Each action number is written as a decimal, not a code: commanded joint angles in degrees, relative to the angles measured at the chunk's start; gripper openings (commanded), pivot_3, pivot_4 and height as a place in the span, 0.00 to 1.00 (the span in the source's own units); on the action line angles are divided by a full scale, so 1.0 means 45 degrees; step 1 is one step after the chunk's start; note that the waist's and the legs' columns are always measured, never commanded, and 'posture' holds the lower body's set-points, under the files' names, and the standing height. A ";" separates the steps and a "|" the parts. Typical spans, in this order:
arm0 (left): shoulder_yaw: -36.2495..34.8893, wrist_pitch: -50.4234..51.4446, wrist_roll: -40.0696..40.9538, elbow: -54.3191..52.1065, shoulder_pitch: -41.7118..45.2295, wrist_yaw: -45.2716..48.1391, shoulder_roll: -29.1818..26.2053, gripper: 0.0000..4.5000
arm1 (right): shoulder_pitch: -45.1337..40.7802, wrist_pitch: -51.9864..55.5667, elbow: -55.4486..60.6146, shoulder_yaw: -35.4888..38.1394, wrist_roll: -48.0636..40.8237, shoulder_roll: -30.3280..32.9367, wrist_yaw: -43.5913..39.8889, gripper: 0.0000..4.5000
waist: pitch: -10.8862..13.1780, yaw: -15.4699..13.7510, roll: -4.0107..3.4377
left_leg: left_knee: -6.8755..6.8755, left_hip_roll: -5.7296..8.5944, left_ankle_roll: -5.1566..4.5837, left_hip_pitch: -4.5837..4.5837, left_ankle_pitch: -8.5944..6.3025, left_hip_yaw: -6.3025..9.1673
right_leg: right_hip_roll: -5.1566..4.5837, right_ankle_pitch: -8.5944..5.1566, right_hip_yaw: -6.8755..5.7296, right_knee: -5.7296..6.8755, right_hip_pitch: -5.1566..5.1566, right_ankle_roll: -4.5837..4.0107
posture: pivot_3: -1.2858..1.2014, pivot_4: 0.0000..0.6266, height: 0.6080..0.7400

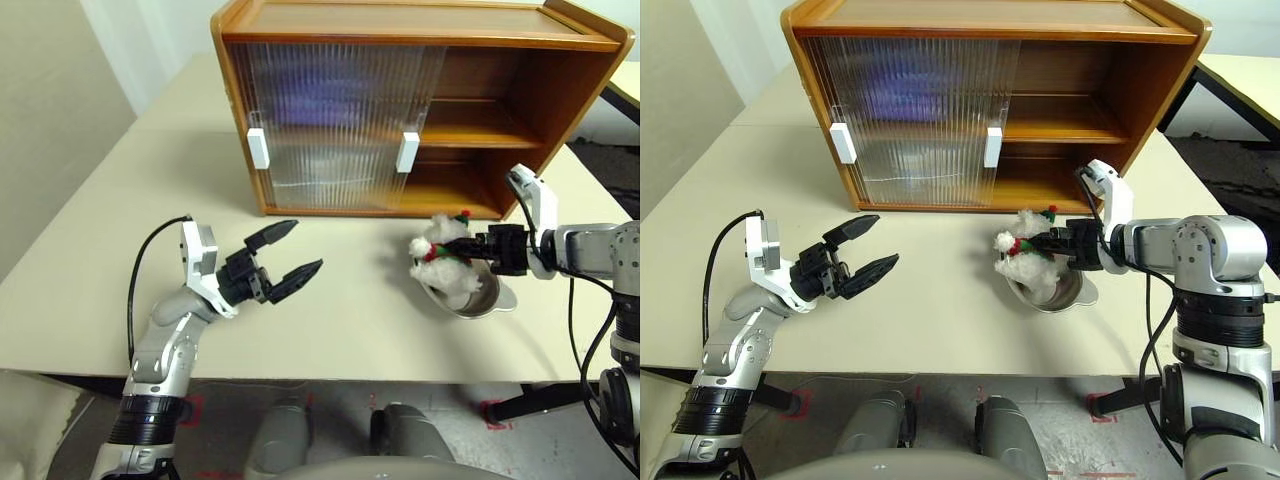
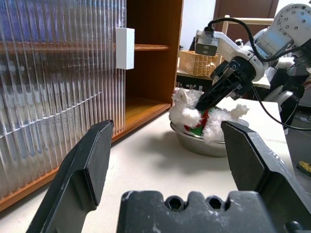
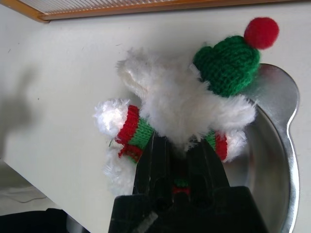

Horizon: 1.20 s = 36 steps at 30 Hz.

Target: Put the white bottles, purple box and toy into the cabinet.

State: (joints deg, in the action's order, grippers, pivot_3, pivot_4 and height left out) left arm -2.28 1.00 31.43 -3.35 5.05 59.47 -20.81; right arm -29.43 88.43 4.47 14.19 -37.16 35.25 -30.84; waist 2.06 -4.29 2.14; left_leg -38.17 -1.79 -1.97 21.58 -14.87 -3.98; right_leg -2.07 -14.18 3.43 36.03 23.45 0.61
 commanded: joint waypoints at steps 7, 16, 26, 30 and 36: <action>-0.0034 0.0163 0.0215 0.0079 0.0197 -0.0122 0.0204 1.00 | -0.1097 -0.0171 -0.0467 0.0705 -0.0520 0.1212 -0.0942 0.04 | 0.0000 0.0009 0.0000 | 0.0001 0.0001 0.0000 0.0006 0.0000 0.0001 | 0.0000 0.0003 -0.0002 -0.0013 0.0000 0.0004 | 0.59 0.00 1.00; 0.0019 0.0155 0.0156 0.0173 0.0340 -0.0113 0.0257 1.00 | -0.3605 -0.2923 -0.1941 0.1813 -0.0438 0.0948 -0.1187 0.04 | 0.0000 0.0030 -0.0002 | 0.0012 -0.0007 0.0000 0.0004 0.0000 0.0003 | 0.0016 0.0011 -0.0004 -0.0031 0.0000 0.0000 | 0.59 0.00 1.00; 0.0014 0.0142 0.0082 0.0146 0.0392 -0.0133 0.0225 1.00 | -0.3549 -0.9086 -0.2708 0.0278 0.1361 0.0743 -0.2386 0.04 | 0.0000 0.0016 -0.0009 | 0.0011 -0.0001 -0.0001 0.0019 0.0000 0.0000 | 0.0003 0.0029 0.0000 -0.0034 0.0003 -0.0020 | 0.59 0.00 1.00; 0.0016 0.0146 0.0055 0.0191 0.0448 -0.0090 0.0175 1.00 | -0.3321 -1.1582 -0.3381 -0.0331 0.2637 0.0633 -0.2281 0.04 | 0.0000 0.0026 -0.0009 | 0.0011 -0.0004 0.0000 0.0015 0.0000 0.0000 | 0.0000 0.0031 -0.0001 -0.0032 0.0003 -0.0024 | 0.59 0.00 1.00; 0.0007 0.0136 0.0138 0.0192 0.0574 0.0014 0.0159 1.00 | -0.3342 -1.3896 -0.4541 -0.0637 0.3912 0.0204 -0.1512 0.04 | 0.0000 0.0024 -0.0010 | 0.0010 -0.0002 0.0000 0.0012 0.0000 -0.0003 | -0.0001 0.0041 0.0003 -0.0026 0.0003 -0.0039 | 0.59 0.00 1.00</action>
State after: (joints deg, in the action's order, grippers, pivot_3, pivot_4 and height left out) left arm -2.26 1.44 31.90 -3.34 6.94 59.05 -19.84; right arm -44.26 28.40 -14.64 11.79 -21.00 36.31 -38.51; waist 2.06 -4.18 2.09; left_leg -38.12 -1.80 -1.97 21.64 -14.87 -3.99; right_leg -2.07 -13.97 3.44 35.91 23.47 0.37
